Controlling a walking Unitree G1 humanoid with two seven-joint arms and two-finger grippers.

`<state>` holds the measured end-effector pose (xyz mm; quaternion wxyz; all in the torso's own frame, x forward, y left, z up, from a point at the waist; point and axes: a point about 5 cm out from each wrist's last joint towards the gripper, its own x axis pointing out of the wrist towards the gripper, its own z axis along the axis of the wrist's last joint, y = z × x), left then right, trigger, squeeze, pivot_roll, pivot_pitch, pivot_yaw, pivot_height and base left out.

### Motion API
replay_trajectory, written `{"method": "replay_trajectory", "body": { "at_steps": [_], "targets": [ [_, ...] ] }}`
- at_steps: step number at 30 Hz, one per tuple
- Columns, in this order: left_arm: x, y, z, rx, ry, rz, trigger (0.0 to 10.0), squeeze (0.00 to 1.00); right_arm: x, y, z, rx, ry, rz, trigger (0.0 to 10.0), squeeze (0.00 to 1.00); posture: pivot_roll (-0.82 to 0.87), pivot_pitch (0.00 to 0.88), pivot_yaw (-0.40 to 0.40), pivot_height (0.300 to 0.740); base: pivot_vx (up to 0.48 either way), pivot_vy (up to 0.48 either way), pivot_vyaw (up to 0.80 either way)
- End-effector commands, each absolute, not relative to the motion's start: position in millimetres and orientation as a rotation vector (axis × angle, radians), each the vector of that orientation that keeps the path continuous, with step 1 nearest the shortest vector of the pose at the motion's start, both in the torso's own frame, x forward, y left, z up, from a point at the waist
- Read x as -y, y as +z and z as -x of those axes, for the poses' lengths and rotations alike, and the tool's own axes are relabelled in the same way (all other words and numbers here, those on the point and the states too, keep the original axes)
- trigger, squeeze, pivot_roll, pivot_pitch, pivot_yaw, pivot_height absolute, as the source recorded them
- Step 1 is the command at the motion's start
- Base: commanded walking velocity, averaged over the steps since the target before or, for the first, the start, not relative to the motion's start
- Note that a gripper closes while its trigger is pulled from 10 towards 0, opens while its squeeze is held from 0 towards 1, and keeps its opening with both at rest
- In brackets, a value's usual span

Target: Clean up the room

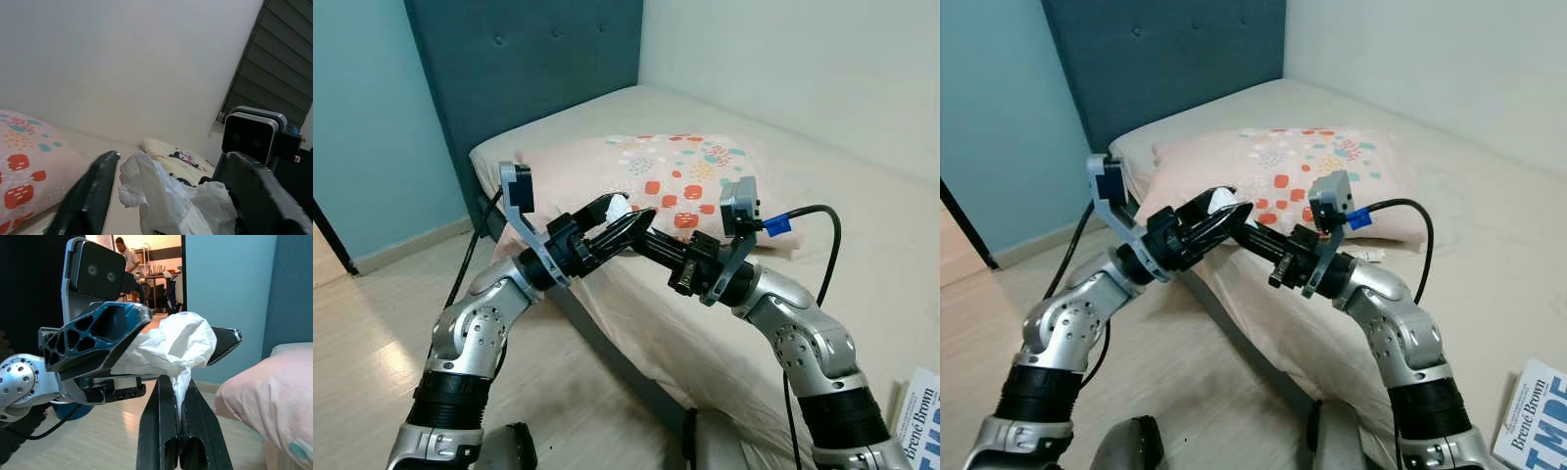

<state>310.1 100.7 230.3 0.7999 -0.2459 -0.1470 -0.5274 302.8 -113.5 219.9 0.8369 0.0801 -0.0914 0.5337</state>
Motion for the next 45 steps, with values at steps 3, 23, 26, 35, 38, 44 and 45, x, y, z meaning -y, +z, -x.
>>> {"method": "replay_trajectory", "body": {
  "at_steps": [3, 23, 26, 35, 38, 44, 45],
  "targets": [
    [-100.9, 227.8, -312.6, 0.308, -1.123, 0.537, 0.0, 0.0, 113.3, 220.2, -301.7, 0.189, 1.136, -0.159, 0.0, 0.0, 0.03, 0.0, -0.02, 0.48, 0.0, 0.0, 0.0],
    [-112.8, 228.9, -317.1, 0.322, -1.08, 0.526, 0.0, 0.0, 118.3, 227.0, -305.0, 0.218, 1.107, -0.145, 0.0, 0.0, 0.03, 0.0, -0.022, 0.48, 0.0, 0.0, 0.0],
    [-110.5, 226.3, -315.1, 0.309, -1.1, 0.533, 0.0, 0.0, 118.2, 226.5, -305.9, 0.217, 1.094, -0.146, 0.0, 0.0, 0.03, 0.0, -0.023, 0.48, 0.0, 0.0, 0.0],
    [-111.5, 223.0, -314.8, 0.304, -1.089, 0.535, 0.0, 0.0, 122.3, 227.0, -312.5, 0.215, 1.025, -0.175, 10.0, 1.0, 0.03, 0.0, -0.026, 0.48, 0.0, 0.0, 0.0],
    [-114.7, 221.7, -318.4, 0.31, -1.048, 0.544, 0.0, 0.0, 126.8, 226.1, -317.0, 0.219, 0.977, -0.181, 10.0, 1.0, 0.03, 0.0, -0.026, 0.48, 0.0, 0.0, 0.0],
    [-125.1, 217.6, -326.1, 0.325, -0.927, 0.575, 0.0, 0.0, 134.9, 224.0, -321.8, 0.216, 0.908, -0.18, 10.0, 1.0, 0.03, 0.0, -0.024, 0.48, 0.0, 0.0, 0.0],
    [-128.7, 216.8, -328.4, 0.329, -0.893, 0.581, 0.0, 0.0, 136.7, 223.1, -322.6, 0.212, 0.894, -0.176, 10.0, 1.0, 0.03, 0.0, -0.024, 0.48, 0.0, 0.0, 0.0]
  ]
}}
